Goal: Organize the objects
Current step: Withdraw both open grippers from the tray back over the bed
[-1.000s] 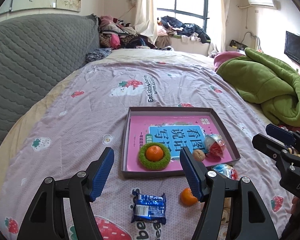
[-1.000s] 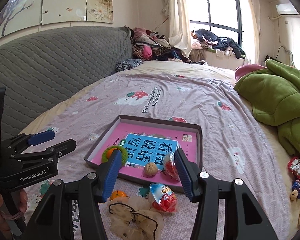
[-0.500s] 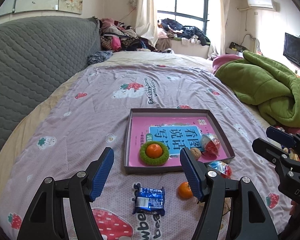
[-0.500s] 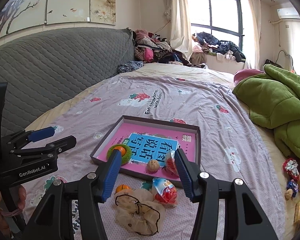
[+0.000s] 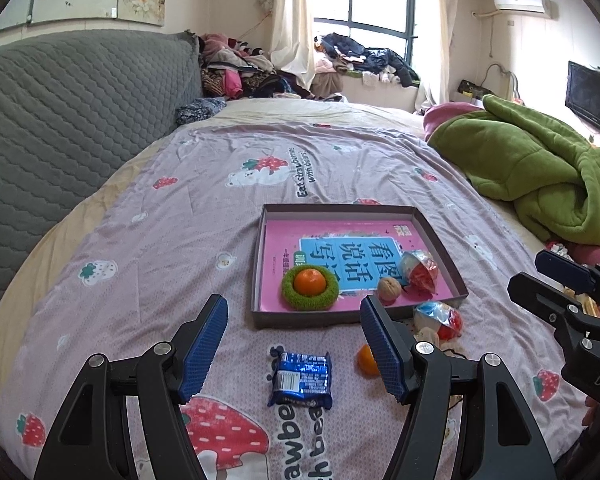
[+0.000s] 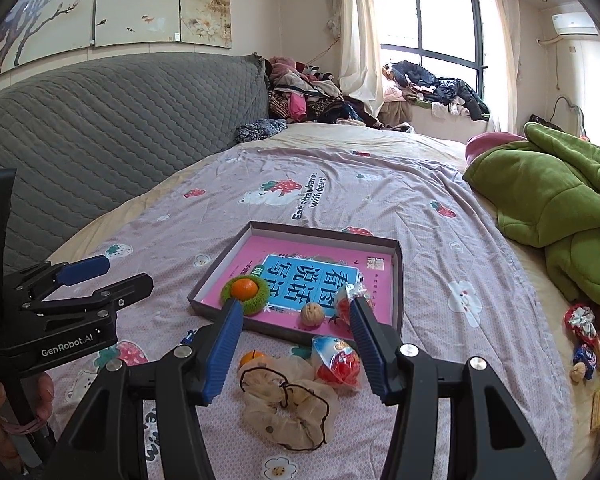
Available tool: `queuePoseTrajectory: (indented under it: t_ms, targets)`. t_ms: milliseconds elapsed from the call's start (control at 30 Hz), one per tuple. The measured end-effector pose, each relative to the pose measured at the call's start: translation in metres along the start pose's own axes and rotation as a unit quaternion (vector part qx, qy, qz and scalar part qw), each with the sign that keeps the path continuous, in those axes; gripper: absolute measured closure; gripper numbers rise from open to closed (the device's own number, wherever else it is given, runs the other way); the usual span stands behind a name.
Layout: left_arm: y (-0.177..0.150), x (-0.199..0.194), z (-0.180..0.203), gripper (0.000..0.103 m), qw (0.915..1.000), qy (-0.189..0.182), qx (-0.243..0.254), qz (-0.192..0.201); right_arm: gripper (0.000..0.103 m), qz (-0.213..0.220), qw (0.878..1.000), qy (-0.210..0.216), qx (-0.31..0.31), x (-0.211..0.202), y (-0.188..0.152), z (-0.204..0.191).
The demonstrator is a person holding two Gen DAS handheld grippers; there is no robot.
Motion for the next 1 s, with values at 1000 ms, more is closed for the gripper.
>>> queuePoseTrajectory:
  t_ms: [1000]
  targets:
    - [-0.055,0.035,0.008,0.032,0.9974,-0.011,0.009,-0.070,0.048,-0.050,0.999,-0.010,0.018,0.020,-0.055,0.022]
Point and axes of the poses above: each gripper's, at about its wrist camera, not at the fingertips, and x roughly the way its jaws point, z to its right, y to its top, the point moved 8 cm from there along x, roughly the way its jaws point, and after that the axes turned 8 degrees about x, right-handed, at the moved point
